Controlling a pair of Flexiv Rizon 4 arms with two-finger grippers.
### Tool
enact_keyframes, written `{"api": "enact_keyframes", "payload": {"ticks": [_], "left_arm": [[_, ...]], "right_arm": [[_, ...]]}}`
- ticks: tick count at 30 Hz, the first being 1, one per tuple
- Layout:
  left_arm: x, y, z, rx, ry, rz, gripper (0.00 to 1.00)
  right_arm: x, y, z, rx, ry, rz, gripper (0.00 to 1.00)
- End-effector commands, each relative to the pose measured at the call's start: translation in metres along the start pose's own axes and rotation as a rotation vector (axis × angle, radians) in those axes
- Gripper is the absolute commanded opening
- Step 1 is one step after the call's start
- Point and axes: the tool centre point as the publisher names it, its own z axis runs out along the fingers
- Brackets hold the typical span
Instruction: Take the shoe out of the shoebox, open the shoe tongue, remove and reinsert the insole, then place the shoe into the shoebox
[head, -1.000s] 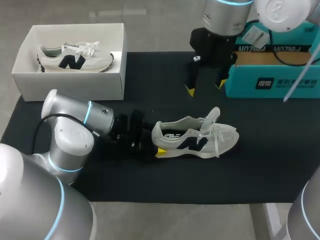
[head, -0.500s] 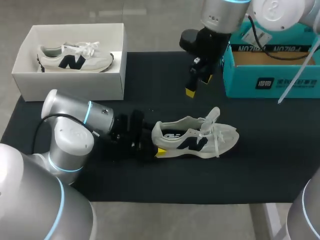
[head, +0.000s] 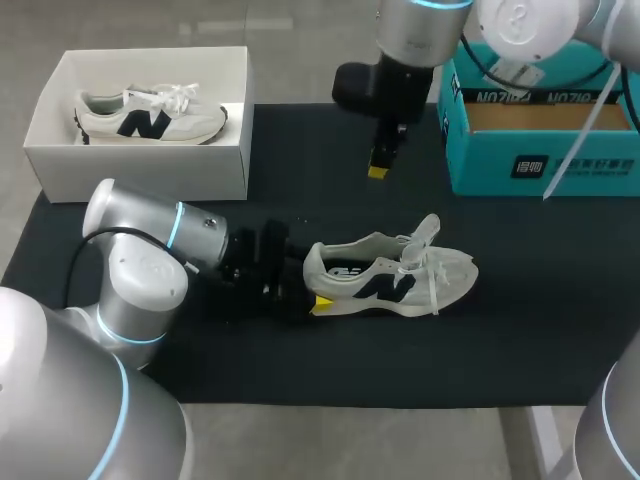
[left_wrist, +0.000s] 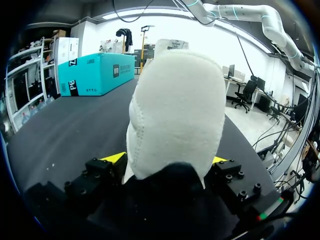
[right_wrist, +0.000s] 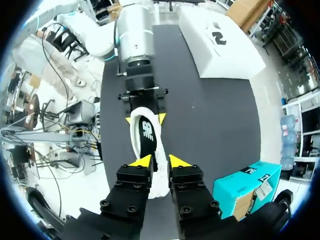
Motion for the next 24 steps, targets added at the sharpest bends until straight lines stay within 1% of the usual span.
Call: {"api": "enact_keyframes", "payload": {"ticks": [1,13,16,17,19,24], "left_arm": [[0.000,0.001,0.000,-0.002,-0.001,-0.001,0.00],[0.000,0.001,0.000,-0.002,-0.001,-0.001,0.00],[0.000,0.001,0.000,-0.002,-0.001,-0.001,0.00],[0.000,0.001,0.000,-0.002,-0.001,-0.001,0.00],[0.000,0.001,0.000,-0.002,-0.001,-0.001,0.00],[0.000,0.001,0.000,-0.002,-0.001,-0.001,0.00]], "right_arm": [[0.003,-0.006,0.001,-0.014,-0.008,-0.033,0.00],[0.003,-0.006,0.001,-0.014,-0.008,-0.033,0.00],[0.004,-0.015,0.022,-0.032,-0.024,-0.057,0.00],[0.005,-0.017,0.027,-0.028,-0.040,-0.059,0.00],[0.007,-0.023,0.038,-0.048,-0.050,-0.064,0.00],[0.012,-0.035,0.055,-0.063,-0.087,-0.087,0.00]]}}
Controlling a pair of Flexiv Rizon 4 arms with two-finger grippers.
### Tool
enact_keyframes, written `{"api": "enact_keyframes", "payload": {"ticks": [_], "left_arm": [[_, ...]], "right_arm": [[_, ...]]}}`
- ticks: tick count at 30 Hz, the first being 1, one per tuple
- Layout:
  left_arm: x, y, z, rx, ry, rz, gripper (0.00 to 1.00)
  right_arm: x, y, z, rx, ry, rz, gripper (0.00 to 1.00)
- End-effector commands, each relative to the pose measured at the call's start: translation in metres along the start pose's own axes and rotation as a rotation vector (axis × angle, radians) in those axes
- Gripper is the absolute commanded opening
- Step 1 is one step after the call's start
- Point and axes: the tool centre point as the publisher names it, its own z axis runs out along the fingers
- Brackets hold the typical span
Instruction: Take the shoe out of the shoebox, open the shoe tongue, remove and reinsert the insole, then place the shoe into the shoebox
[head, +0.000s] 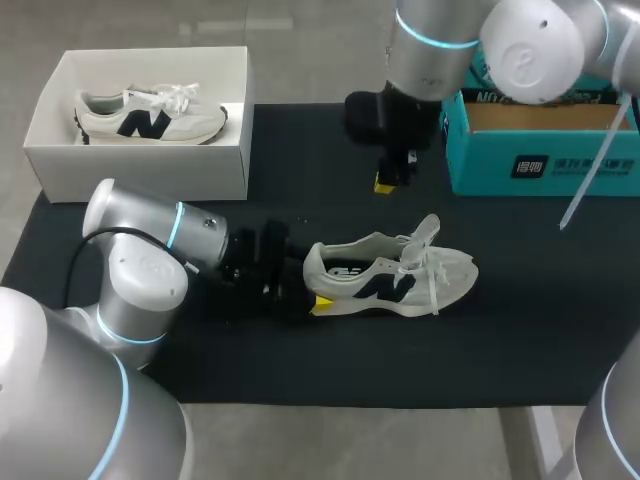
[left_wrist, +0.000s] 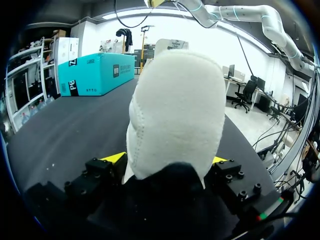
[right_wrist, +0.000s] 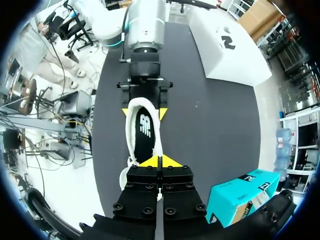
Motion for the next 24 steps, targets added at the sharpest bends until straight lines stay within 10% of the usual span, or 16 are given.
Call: {"api": "enact_keyframes", "payload": {"ticks": [1,24], "left_arm": [[0.000,0.001,0.000,-0.002,-0.001,-0.001,0.00],[0.000,0.001,0.000,-0.002,-0.001,-0.001,0.00]], "right_arm": [[0.013,-0.018,0.017,-0.049,-0.037,-0.008,0.00],[0.018,-0.017,0.069,-0.049,0.037,-0.115,0.00]]}}
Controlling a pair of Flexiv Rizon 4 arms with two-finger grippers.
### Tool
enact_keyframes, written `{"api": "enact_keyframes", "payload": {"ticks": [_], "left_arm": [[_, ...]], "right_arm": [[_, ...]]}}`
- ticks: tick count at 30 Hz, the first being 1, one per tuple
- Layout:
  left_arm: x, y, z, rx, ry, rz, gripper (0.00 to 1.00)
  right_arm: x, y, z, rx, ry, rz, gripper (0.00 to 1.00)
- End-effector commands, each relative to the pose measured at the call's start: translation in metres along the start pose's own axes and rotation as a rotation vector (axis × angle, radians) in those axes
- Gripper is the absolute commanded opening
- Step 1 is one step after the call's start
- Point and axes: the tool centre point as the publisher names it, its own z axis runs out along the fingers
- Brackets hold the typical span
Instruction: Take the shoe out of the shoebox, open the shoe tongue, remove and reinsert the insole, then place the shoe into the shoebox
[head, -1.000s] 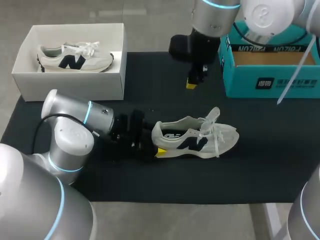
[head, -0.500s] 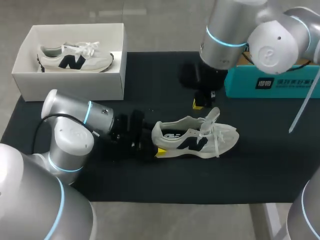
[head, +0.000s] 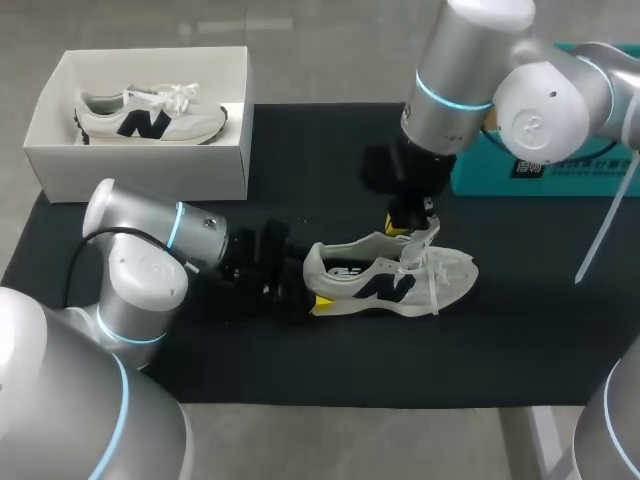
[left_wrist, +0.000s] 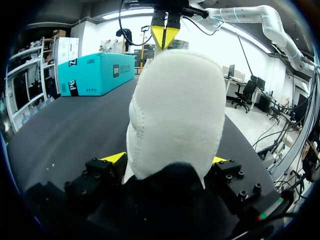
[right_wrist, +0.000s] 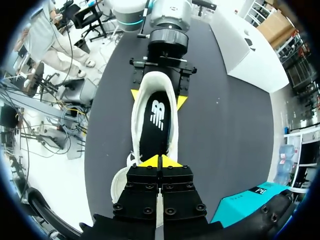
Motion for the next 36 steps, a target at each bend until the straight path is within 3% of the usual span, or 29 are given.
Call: {"api": "enact_keyframes", "payload": {"ticks": [1,13,15,20,30,36], "left_arm": [[0.000,0.001,0.000,-0.002,-0.001,-0.001,0.00],[0.000,0.001,0.000,-0.002,-0.001,-0.001,0.00],[0.000,0.001,0.000,-0.002,-0.001,-0.001,0.00],[0.000,0.001,0.000,-0.002,-0.001,-0.001,0.00],[0.000,0.001,0.000,-0.002,-0.001,-0.001,0.00],[0.000,0.001,0.000,-0.002,-0.001,-0.001,0.00]], "right_arm": [[-0.001,0.007,0.009,-0.013,-0.001,0.001,0.00],[-0.001,0.007,0.009,-0.013,-0.001,0.001,0.00],[-0.002,0.010,0.017,0.135,-0.016,0.035,0.00],[-0.004,0.013,0.024,0.184,-0.084,0.051,0.00],[0.001,0.016,0.033,0.189,-0.120,0.041,0.00],[0.002,0.020,0.054,0.196,-0.065,0.003,0.00]]}}
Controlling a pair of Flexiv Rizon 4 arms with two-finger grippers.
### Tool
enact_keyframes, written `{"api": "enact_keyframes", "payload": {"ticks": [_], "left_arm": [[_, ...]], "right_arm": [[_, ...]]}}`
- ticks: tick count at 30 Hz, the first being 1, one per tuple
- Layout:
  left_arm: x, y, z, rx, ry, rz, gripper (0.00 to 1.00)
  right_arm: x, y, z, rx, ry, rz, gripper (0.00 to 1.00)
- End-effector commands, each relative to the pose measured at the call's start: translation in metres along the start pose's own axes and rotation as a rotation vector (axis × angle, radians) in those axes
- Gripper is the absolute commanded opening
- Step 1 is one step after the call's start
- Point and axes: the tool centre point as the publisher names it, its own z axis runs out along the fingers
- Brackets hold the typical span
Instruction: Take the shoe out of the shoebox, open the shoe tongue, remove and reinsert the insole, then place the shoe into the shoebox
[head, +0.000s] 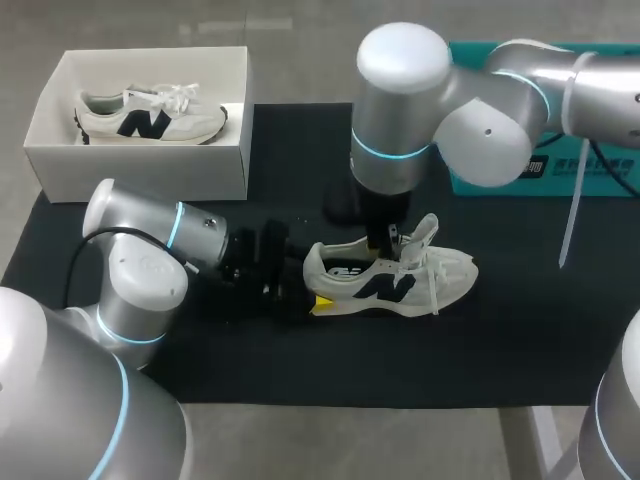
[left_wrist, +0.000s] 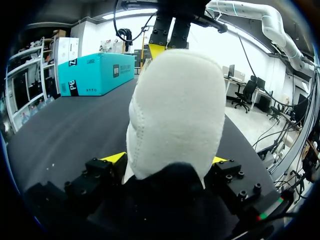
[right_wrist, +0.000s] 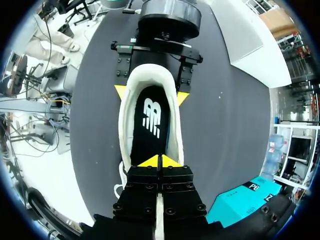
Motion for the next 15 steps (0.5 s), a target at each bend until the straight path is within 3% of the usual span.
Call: {"api": "enact_keyframes", "payload": {"ticks": [1,15], "left_arm": [[0.000,0.001,0.000,-0.002,-0.001,-0.001,0.00],[0.000,0.001,0.000,-0.002,-0.001,-0.001,0.00]], "right_arm": [[-0.004,0.007,0.017,0.003,0.040,-0.018,0.00],[-0.016,-0.006,0.047,0.010,0.121,-0.017,0.00]]}}
